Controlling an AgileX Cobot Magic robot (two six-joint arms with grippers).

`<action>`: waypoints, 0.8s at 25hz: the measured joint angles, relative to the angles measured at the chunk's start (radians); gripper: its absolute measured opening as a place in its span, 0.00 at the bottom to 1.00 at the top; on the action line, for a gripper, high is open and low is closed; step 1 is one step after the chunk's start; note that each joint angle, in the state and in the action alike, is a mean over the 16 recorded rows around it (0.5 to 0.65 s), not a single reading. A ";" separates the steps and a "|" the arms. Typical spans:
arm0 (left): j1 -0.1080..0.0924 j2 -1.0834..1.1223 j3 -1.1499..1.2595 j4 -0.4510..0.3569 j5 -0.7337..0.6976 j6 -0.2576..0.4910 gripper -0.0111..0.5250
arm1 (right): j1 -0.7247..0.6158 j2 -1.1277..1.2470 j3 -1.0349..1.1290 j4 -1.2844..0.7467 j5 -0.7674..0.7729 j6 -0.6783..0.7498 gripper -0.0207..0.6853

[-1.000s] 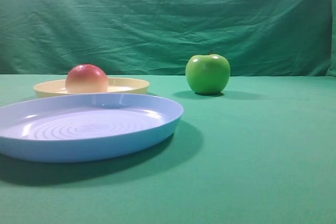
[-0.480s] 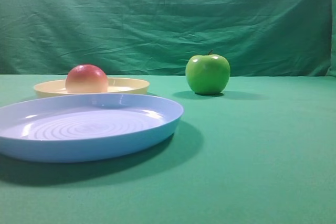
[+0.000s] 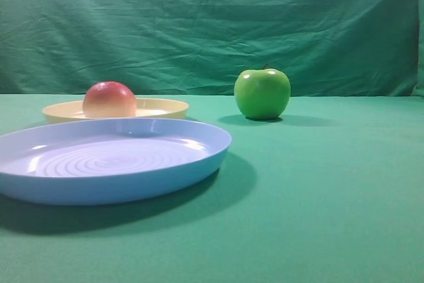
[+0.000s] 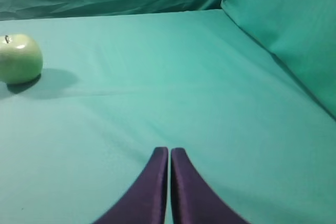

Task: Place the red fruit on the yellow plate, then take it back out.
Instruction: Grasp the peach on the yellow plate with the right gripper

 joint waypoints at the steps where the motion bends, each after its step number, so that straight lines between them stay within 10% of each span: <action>1: 0.000 0.000 0.000 0.000 0.000 0.000 0.02 | 0.000 0.000 0.005 0.000 0.003 0.003 0.03; 20: 0.000 0.000 0.000 0.000 0.000 0.000 0.02 | 0.000 0.002 0.015 0.001 -0.037 0.018 0.03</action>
